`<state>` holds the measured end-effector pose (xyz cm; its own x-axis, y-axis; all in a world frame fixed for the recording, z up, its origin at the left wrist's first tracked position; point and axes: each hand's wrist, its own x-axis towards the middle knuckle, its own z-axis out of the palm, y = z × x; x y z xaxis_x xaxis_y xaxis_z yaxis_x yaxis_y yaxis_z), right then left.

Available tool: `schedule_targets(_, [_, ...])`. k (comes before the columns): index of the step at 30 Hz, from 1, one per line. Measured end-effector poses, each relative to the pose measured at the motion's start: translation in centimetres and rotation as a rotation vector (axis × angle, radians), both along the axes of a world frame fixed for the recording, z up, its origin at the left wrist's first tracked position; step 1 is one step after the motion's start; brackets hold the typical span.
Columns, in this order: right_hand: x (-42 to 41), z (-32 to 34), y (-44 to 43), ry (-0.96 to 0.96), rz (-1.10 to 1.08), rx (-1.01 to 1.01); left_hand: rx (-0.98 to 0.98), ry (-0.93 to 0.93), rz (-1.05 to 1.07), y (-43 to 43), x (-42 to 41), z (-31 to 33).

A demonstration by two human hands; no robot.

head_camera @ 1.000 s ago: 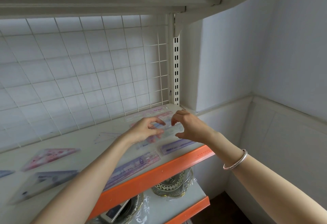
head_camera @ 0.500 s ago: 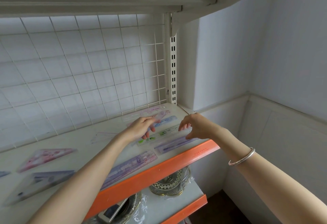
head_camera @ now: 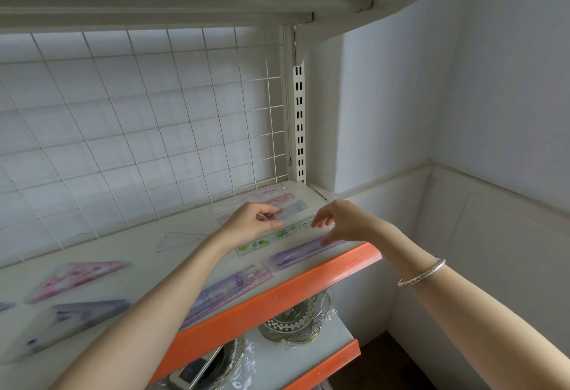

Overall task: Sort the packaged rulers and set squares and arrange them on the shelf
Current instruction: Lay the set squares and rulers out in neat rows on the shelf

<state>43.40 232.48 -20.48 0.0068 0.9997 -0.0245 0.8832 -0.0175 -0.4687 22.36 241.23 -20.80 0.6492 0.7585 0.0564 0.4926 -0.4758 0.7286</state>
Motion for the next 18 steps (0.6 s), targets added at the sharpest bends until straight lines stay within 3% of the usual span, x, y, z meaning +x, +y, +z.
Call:
schedule_targets(3, [-0.9,0.3,0.4,0.325,-0.141,0.129,0.117,-0.071,0.037,0.0,0.1,-0.2])
schedule_targets(6, [-2.0,0.7,0.4,0.738,-0.222,0.109,0.212,-0.106,0.060,-0.3,0.3,0.0])
schedule_targets(10, [-2.9,0.8,0.5,1.071,-0.262,0.078,0.252,-0.115,0.058,-0.5,0.4,0.3])
schedule_targets(16, [-2.1,0.9,0.6,1.158,-0.386,0.073,0.330,-0.073,0.056,-0.4,-0.4,0.0])
schedule_targets(18, [-1.7,0.5,0.8,1.088,-0.404,0.118,0.344,-0.062,0.045,-0.3,-0.6,-0.1])
